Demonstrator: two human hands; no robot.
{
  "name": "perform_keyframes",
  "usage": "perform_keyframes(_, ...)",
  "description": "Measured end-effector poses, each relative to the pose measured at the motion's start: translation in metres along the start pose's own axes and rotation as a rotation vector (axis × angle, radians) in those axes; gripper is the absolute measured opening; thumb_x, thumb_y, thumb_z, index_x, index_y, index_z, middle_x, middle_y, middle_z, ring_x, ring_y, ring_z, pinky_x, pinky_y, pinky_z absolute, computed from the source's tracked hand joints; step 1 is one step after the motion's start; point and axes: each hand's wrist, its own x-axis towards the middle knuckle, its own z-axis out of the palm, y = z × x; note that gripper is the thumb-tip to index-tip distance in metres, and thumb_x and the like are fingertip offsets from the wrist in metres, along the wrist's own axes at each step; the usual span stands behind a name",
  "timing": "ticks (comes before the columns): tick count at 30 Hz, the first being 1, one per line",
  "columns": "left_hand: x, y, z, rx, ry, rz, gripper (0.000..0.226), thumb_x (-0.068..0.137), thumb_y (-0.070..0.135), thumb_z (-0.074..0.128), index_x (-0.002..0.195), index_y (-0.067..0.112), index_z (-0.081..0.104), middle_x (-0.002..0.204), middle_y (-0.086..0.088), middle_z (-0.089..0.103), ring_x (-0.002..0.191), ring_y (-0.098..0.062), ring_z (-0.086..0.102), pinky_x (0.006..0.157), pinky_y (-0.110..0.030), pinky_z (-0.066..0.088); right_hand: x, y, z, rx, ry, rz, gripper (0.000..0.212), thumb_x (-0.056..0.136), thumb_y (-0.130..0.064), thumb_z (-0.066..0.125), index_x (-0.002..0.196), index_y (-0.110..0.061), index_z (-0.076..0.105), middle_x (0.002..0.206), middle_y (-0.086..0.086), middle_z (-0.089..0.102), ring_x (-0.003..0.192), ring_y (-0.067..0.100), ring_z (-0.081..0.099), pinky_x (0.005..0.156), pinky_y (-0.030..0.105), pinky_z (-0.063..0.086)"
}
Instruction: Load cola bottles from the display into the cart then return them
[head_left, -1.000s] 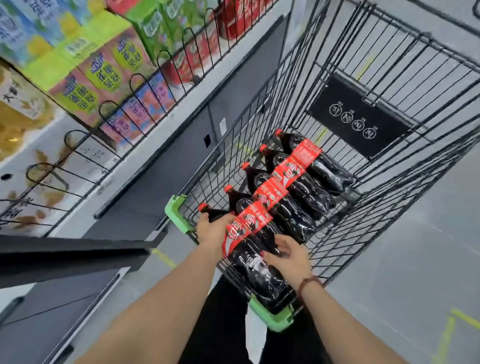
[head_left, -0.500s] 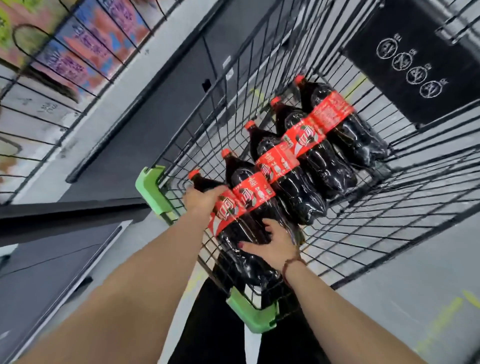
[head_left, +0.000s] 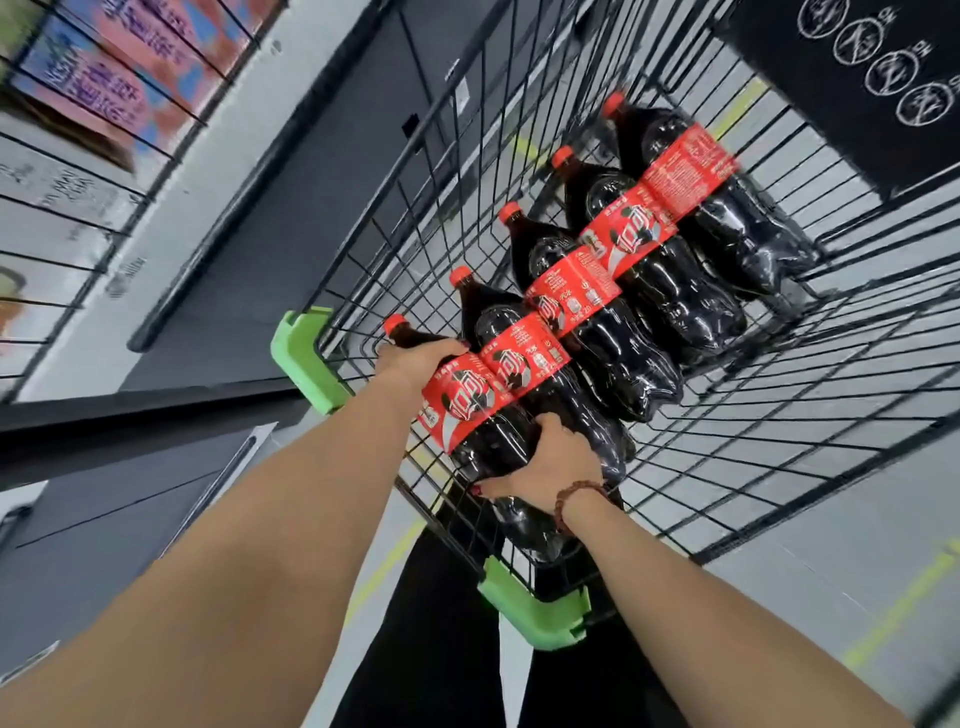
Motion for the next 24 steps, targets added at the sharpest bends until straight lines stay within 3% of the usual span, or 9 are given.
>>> perform_keyframes(5,-0.022,0.002,-0.005,-0.138,-0.108,0.078,0.091,0.050,0.010,0.092,0.125,0.012,0.041,0.100,-0.017,0.067,0.076,-0.031,0.073,0.063,-0.044,0.060,-0.009,0.002,0.001,-0.010,0.120,-0.025,0.108,0.038,-0.066,0.084,0.123,-0.015,0.042,0.116,0.003,0.059,0.109,0.024,0.054,0.090,0.039,0.050)
perform_keyframes(9,-0.042,0.006,-0.005,-0.166,-0.156,0.232,0.080,0.063,0.006,0.087,0.126,0.020,0.040,0.097,-0.003,0.061,0.072,-0.018,0.068,0.054,-0.030,0.056,-0.027,0.001,-0.001,0.045,0.308,-0.036,0.106,0.038,-0.063,0.085,0.124,-0.017,0.043,0.113,0.002,0.059,0.109,0.023,0.054,0.091,0.037,0.049)
perform_keyframes(14,-0.081,0.019,-0.006,-0.232,-0.252,0.425,0.103,0.046,0.023,0.092,0.134,0.024,0.038,0.122,-0.007,0.058,0.090,-0.023,0.070,0.068,-0.038,0.060,-0.053,0.002,-0.016,0.145,0.464,-0.083,0.105,0.035,-0.061,0.087,0.122,-0.022,0.042,0.115,0.001,0.058,0.113,0.022,0.049,0.094,0.044,0.046)
perform_keyframes(17,-0.108,0.029,-0.005,-0.264,-0.336,0.548,0.083,0.065,0.011,0.087,0.131,0.021,0.038,0.111,-0.008,0.063,0.076,-0.017,0.072,0.062,-0.032,0.057,-0.067,0.005,-0.029,0.233,0.551,-0.136,0.099,0.033,-0.056,0.086,0.116,-0.026,0.042,0.110,0.001,0.057,0.106,0.022,0.052,0.089,0.041,0.050)
perform_keyframes(21,-0.148,0.041,-0.011,-0.298,-0.394,0.680,0.069,0.077,0.008,0.079,0.130,0.026,0.039,0.103,0.005,0.063,0.076,-0.010,0.071,0.064,-0.030,0.056,-0.090,0.006,-0.053,0.297,0.624,-0.222,0.089,0.037,-0.045,0.089,0.109,-0.030,0.039,0.105,-0.001,0.046,0.099,0.016,0.046,0.078,0.028,0.042)
perform_keyframes(24,-0.179,0.049,-0.015,-0.341,-0.408,0.782,0.068,0.080,0.005,0.075,0.133,0.028,0.038,0.107,0.009,0.061,0.082,-0.011,0.069,0.069,-0.035,0.057,-0.105,0.006,-0.076,0.311,0.675,-0.364,0.089,0.036,-0.050,0.088,0.108,-0.029,0.042,0.103,-0.004,0.050,0.100,0.017,0.049,0.076,0.031,0.045)
